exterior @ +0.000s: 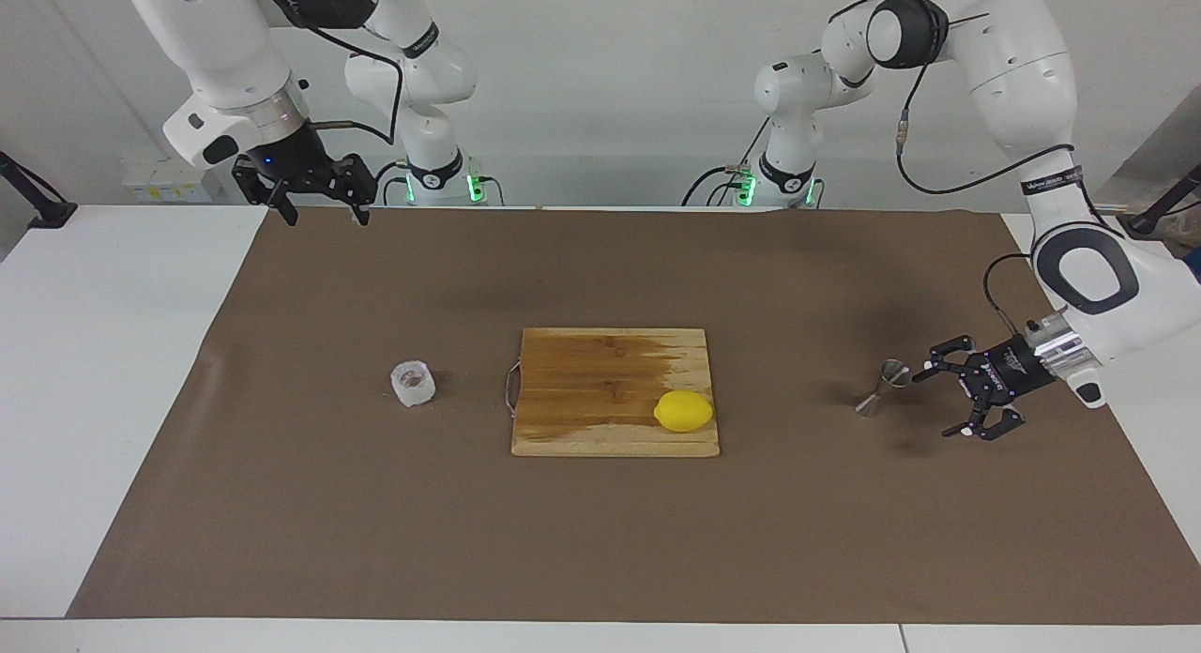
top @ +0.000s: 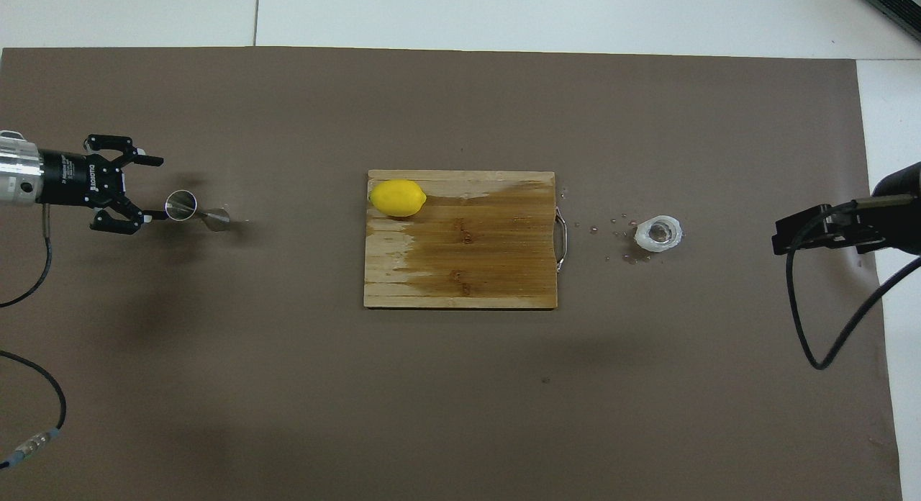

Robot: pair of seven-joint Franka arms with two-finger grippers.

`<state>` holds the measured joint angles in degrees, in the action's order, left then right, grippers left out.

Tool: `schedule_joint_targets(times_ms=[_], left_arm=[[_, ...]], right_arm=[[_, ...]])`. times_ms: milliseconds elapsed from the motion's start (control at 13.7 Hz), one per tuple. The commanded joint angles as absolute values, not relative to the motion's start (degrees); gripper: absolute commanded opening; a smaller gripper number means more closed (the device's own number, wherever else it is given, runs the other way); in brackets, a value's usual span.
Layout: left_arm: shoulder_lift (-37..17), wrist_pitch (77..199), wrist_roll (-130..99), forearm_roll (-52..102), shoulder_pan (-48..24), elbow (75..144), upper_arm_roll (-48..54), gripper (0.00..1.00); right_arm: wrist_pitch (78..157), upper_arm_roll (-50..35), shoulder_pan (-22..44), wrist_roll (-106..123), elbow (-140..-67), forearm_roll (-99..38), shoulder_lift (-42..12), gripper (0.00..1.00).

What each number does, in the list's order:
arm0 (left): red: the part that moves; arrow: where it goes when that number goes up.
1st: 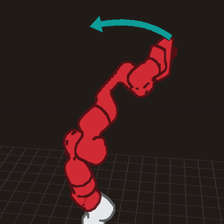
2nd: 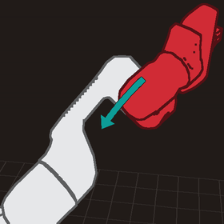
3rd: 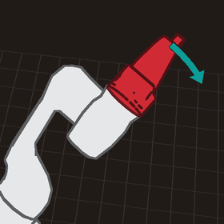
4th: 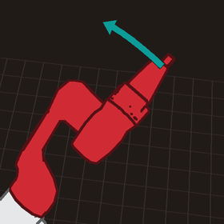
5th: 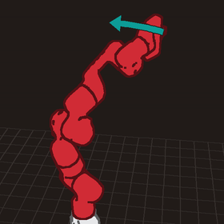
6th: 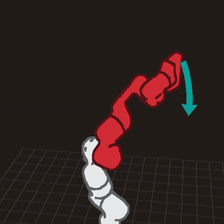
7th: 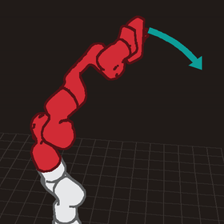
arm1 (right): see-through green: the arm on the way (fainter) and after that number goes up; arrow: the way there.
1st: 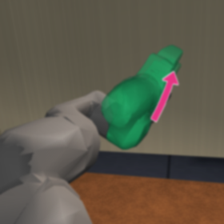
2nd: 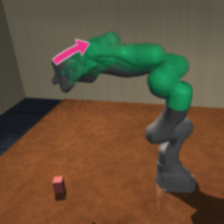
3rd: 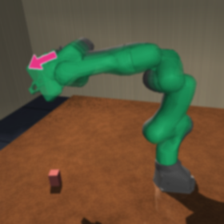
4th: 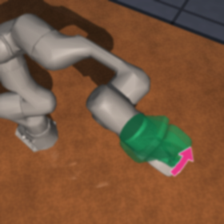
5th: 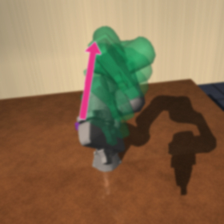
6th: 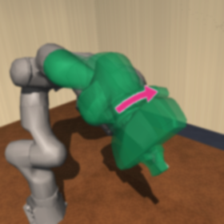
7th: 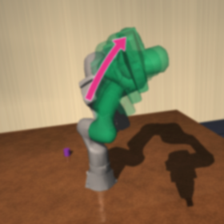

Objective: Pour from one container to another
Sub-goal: 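Open the left gripper and close it around the metal cup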

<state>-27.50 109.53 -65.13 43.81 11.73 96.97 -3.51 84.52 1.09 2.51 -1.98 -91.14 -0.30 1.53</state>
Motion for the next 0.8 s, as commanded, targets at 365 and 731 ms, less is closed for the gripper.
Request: schedule_joint_targets(times_ms=[365, 731], left_arm=[[-21.54, 112.76, -64.95, 50.34, 9.23, 107.93, -2.99, 1.0], [-21.09, 112.68, -63.64, 50.89, 9.22, 108.81, -2.99, 0.77]], right_arm=[[84.46, 0.79, 1.93, -0.62, -91.41, 0.62, 2.02, 1.0], [84.46, 0.79, 1.93, -0.62, -91.41, 0.62, 2.02, 1.0]])
